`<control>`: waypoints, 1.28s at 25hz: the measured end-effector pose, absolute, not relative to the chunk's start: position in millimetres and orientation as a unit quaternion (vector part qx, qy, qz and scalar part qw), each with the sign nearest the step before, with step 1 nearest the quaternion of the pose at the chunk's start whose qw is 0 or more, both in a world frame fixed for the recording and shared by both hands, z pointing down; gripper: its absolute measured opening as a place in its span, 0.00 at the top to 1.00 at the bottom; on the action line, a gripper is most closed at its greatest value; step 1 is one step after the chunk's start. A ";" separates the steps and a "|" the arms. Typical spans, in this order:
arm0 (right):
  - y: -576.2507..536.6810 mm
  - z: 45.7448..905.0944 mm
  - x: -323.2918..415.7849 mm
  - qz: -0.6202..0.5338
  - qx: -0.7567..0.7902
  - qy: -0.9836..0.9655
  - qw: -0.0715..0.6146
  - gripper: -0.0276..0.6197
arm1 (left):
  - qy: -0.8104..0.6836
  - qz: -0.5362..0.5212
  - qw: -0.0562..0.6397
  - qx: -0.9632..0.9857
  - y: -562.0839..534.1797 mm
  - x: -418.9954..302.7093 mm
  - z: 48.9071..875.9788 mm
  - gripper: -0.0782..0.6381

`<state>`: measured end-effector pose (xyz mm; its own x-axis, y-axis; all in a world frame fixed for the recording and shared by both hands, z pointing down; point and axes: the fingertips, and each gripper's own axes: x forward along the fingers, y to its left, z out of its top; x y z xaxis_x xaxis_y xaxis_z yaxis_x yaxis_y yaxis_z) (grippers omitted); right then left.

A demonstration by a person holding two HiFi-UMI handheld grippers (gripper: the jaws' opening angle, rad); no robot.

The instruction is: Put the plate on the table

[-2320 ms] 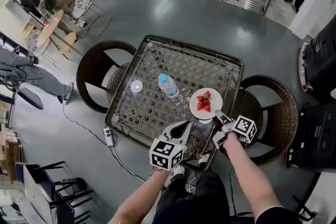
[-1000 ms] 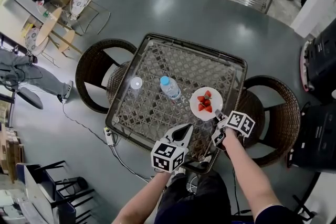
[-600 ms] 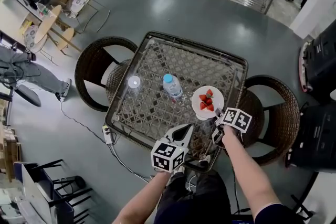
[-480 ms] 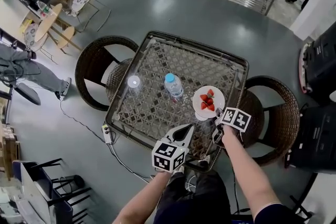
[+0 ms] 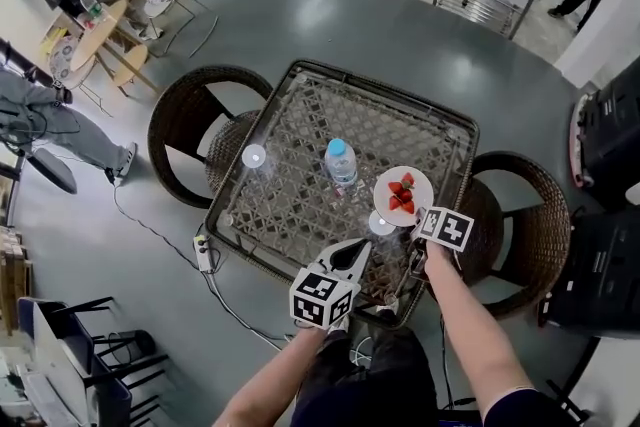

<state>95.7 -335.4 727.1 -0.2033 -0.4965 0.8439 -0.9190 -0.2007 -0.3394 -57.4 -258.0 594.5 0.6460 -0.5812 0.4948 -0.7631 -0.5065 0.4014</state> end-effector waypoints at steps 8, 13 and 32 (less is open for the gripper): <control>-338.6 682.5 92.3 0.449 0.567 -0.665 0.188 0.84 | -0.383 0.142 0.290 0.865 -265.0 -51.7 580.8 0.88; -337.6 631.3 79.8 0.375 0.534 -0.738 0.170 0.95 | -0.367 0.130 0.274 0.880 -274.8 -41.7 558.8 0.88; -309.3 437.8 33.1 0.143 0.463 -0.873 0.059 0.95 | -0.331 0.084 0.210 0.916 -277.7 -18.3 457.5 0.88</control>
